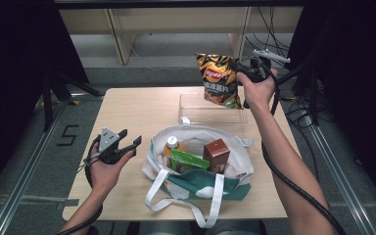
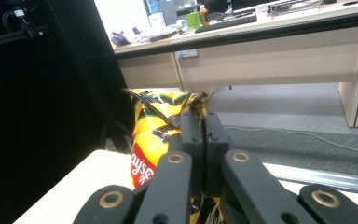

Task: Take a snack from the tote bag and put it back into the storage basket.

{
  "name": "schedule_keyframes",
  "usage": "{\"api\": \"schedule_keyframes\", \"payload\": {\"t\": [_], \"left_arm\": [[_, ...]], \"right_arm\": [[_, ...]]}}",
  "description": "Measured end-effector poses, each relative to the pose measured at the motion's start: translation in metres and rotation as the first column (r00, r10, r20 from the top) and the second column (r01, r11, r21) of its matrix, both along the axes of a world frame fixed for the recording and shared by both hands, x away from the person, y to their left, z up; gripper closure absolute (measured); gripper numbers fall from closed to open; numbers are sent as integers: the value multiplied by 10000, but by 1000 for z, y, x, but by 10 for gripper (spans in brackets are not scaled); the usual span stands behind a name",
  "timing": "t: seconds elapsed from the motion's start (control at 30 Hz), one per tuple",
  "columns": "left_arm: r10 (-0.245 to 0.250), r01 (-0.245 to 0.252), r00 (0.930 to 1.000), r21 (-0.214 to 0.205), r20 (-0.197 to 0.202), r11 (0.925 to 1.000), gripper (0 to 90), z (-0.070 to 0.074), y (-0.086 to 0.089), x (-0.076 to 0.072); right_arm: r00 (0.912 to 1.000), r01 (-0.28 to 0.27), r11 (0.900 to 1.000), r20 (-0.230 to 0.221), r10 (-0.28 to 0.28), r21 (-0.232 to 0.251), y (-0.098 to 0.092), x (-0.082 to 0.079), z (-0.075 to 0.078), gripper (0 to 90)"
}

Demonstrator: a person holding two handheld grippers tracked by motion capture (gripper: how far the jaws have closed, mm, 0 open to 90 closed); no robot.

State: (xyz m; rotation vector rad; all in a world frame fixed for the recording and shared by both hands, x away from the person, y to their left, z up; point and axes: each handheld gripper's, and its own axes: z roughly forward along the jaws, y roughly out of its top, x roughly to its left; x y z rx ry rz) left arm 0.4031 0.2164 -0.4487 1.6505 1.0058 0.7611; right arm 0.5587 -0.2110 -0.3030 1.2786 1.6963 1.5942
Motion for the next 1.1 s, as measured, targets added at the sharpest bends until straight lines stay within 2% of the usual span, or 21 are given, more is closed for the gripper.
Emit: {"api": "schedule_keyframes", "payload": {"t": [0.2,0.43,0.6,0.7,0.73,0.9,1.03,1.1], "left_arm": [[23,-23,10000,-37,18,10000,386,0,1,0],[29,-29,10000,-14,35,10000,386,0,1,0],[37,-37,10000,-31,25,10000,386,0,1,0],[43,-43,10000,-37,37,10000,386,0,2,0],[48,-47,10000,-67,32,10000,386,0,2,0],[49,-49,10000,-57,34,10000,386,0,2,0],[56,-56,10000,-70,40,10000,386,0,2,0],[62,-61,10000,-69,43,10000,386,0,2,0]], "right_arm": [[9997,66,9999,-222,-64,82,2,2,-3,900],[9999,-1,10000,-130,2,40,4,6,-7,900],[9995,13,10000,-324,-15,-85,5,7,-11,900],[9988,17,10000,-498,-16,30,7,8,-13,900],[9990,-3,9999,-450,-2,-104,7,9,-14,900],[9989,3,10000,-460,-8,-98,8,10,-18,900],[9970,62,10000,-774,-65,-37,10,10,-21,900],[9980,21,9999,-624,-30,-144,10,12,-23,900]]}}
